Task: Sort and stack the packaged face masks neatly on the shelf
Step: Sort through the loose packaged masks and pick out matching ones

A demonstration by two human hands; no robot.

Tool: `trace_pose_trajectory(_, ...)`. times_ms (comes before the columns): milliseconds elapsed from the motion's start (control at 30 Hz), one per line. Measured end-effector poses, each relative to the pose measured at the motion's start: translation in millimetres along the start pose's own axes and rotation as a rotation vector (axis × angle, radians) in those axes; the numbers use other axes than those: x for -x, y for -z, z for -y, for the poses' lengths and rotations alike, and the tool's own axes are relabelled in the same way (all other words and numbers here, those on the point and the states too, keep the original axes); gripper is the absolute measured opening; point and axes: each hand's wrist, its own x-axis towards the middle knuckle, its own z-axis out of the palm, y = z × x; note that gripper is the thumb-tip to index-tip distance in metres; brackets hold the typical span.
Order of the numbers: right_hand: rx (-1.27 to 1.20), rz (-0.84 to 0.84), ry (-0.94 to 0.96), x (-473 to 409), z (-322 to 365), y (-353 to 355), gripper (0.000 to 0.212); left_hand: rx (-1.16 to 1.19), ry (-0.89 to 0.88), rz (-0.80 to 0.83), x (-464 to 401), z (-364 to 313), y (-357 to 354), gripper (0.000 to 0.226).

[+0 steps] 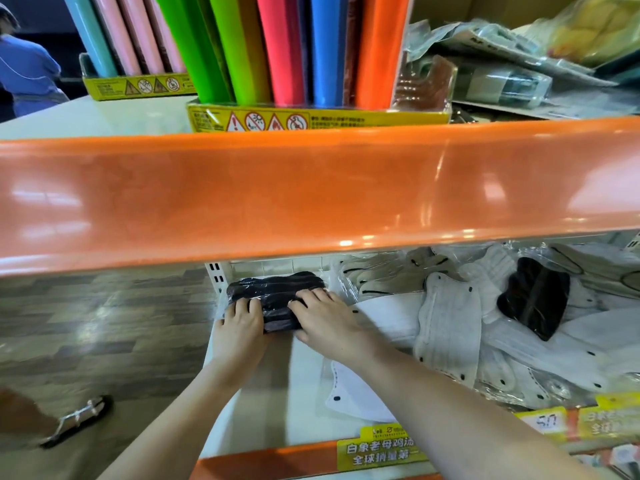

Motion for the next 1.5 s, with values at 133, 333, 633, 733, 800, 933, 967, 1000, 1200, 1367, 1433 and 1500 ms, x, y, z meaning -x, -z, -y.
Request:
trace_pose_trajectory(133, -0.075, 0.013, -0.053, 3.9, 5.2, -4.8, 0.051, -0.078, -0.001, -0.014, -9.2, 0.4, 0.5, 0.028)
trace_pose_trajectory(333, -0.169, 0.178, -0.149, 0.5, 9.4, -7.3, 0.060, -0.084, 0.008, 0.068, -19.1, 1.3, 2.7, 0.037)
trace_pose_trajectory(633, -0.316, -0.107, -0.156, 16.6, 9.2, 7.6, 0.048, 0.029, -0.222, -0.054, -1.7, -11.4, 10.7, 0.065)
trace_pose_trajectory(733, -0.305, -0.202, -0.182, 36.3, -12.2, 12.0, 0.040, 0.178, -0.277, -0.182, 0.5, -38.1, 14.2, 0.045)
trace_pose_trajectory(800, -0.307, -0.220, -0.220, 50.4, -31.7, 12.8, 0.037, 0.247, -0.338, -0.258, 0.5, -66.0, 20.5, 0.037)
trace_pose_trajectory(933, -0.287, -0.289, -0.314, 81.8, -75.1, 18.5, 0.039, 0.539, -0.344, -0.253, 2.8, -133.5, 31.0, 0.029)
trace_pose_trajectory(967, -0.260, -0.315, -0.330, 92.4, -87.2, 22.0, 0.040, 0.574, -0.346, -0.238, 3.5, -151.0, 32.1, 0.031)
trace_pose_trajectory(1000, -0.235, -0.336, -0.358, 102.9, -99.9, 25.6, 0.041, 0.583, -0.371, -0.231, 3.3, -167.9, 31.0, 0.034)
trace_pose_trajectory(1200, -0.105, -0.350, -0.625, 169.4, -172.9, 37.1, 0.045, 0.604, -0.496, -0.113, 8.1, -270.7, 21.7, 0.040)
trace_pose_trajectory(1367, -0.163, -0.177, -0.769, 215.8, -218.4, 38.3, 0.054, 0.602, -0.465, 0.032, 15.8, -345.7, 14.1, 0.045)
trace_pose_trajectory(1433, -0.196, -0.058, -0.798, 230.2, -227.7, 36.5, 0.068, 0.588, -0.463, 0.058, 18.6, -365.2, 9.0, 0.046)
trace_pose_trajectory(1500, -0.254, 0.050, -0.816, 240.5, -234.6, 31.7, 0.075, 0.582, -0.427, 0.104, 21.0, -378.9, 4.3, 0.049)
